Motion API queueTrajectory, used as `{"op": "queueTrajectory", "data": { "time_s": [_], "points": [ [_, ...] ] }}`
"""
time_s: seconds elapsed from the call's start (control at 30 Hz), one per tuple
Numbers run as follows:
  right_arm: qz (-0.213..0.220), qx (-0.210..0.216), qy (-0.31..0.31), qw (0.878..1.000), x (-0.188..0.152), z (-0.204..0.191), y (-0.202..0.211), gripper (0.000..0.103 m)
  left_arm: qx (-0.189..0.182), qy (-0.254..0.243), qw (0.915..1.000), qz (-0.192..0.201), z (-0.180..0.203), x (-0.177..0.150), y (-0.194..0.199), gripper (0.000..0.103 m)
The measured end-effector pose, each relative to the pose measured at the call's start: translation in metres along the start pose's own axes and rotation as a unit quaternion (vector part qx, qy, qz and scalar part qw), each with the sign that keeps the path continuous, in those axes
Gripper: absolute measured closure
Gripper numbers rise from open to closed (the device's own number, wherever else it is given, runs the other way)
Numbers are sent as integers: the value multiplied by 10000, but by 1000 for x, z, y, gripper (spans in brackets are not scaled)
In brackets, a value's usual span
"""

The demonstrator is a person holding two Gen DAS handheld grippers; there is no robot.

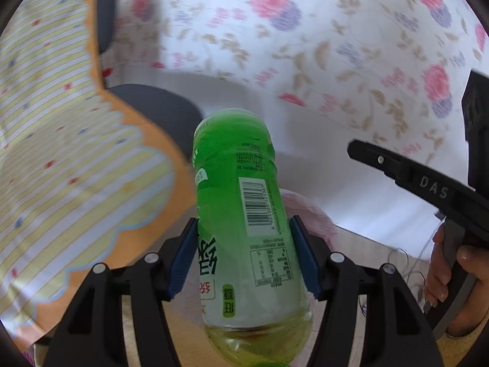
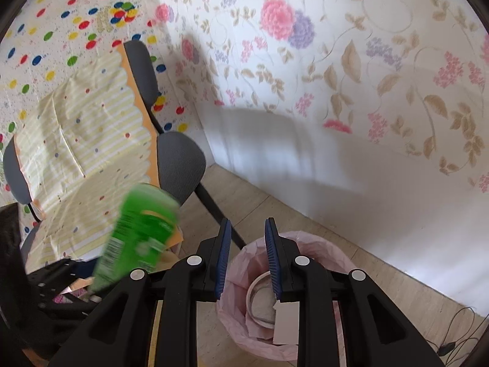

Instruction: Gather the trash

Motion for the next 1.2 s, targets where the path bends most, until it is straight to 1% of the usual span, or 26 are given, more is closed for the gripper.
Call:
{"op": "queueTrajectory", "data": {
  "time_s": [0.17,0.23,0.27,0.3,0.33,0.37,0.47,0.53,0.63,0.7,0.77,0.87,0.93,0.97,1.03,1.07,1.1,1.13,1.17,1.2],
  "points": [
    [120,-203,-182,9996,5,27,9,76,-275,-298,9991,-153,32,18,-28,44],
    [129,-279,-247,9992,6,36,10,75,-369,-344,9986,-186,40,25,-37,43],
    [121,-327,-291,9990,6,42,10,75,-423,-372,9982,-194,44,28,-42,41],
    [111,-348,-313,9988,5,44,10,75,-402,-424,9981,-171,48,33,-47,30],
    [100,-370,-338,9987,4,47,10,74,-335,-435,9984,-119,48,36,-50,21],
    [82,-397,-354,9986,2,49,9,74,-290,-431,9986,-84,46,36,-50,21],
    [30,-423,-311,9986,-2,50,7,73,-143,-266,9995,-77,31,33,-45,20],
    [-62,-395,-230,9989,-7,45,4,72,3,-137,9999,18,17,27,-33,20],
    [-263,-341,15,9991,-18,30,-2,72,383,0,9992,138,-7,15,-13,21],
    [-354,-280,63,9990,-23,22,-5,72,538,145,9983,180,-20,10,-1,21],
    [-429,-169,100,9989,-27,10,-6,72,615,281,9974,237,-30,7,11,21],
    [-414,-45,261,9988,-28,-10,1,71,828,282,9955,366,-36,3,32,21],
    [-406,18,366,9985,-26,-21,5,66,947,263,9943,409,-38,3,43,20],
    [-393,63,443,9982,-26,-29,9,61,970,276,9938,466,-38,2,52,20],
    [-381,108,553,9977,-24,-41,16,49,1051,321,9926,512,-41,1,64,16],
    [-382,130,623,9972,-23,-48,20,38,1175,337,9911,528,-43,0,75,15],
    [-352,173,682,9969,-22,-55,25,31,1219,334,9905,543,-43,-1,81,13],
    [-334,191,706,9968,-21,-59,29,28,1287,332,9896,545,-45,-3,89,9],
    [-317,196,761,9964,-19,-65,33,18,1350,320,9889,537,-45,-4,97,7],
    [-294,199,840,9958,-17,-71,39,16,1429,295,9878,543,-46,-6,107,7]
  ]
}}
Point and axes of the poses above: each gripper's, at about its wrist camera, not at the fingertips, and y roughly against the way its jaws point, z to its right, x to its top, the point moved 3 cm from there along -y, roughly the way its jaws point, and after that the axes turned 9 degrees about -x, right-handed, at the moved point
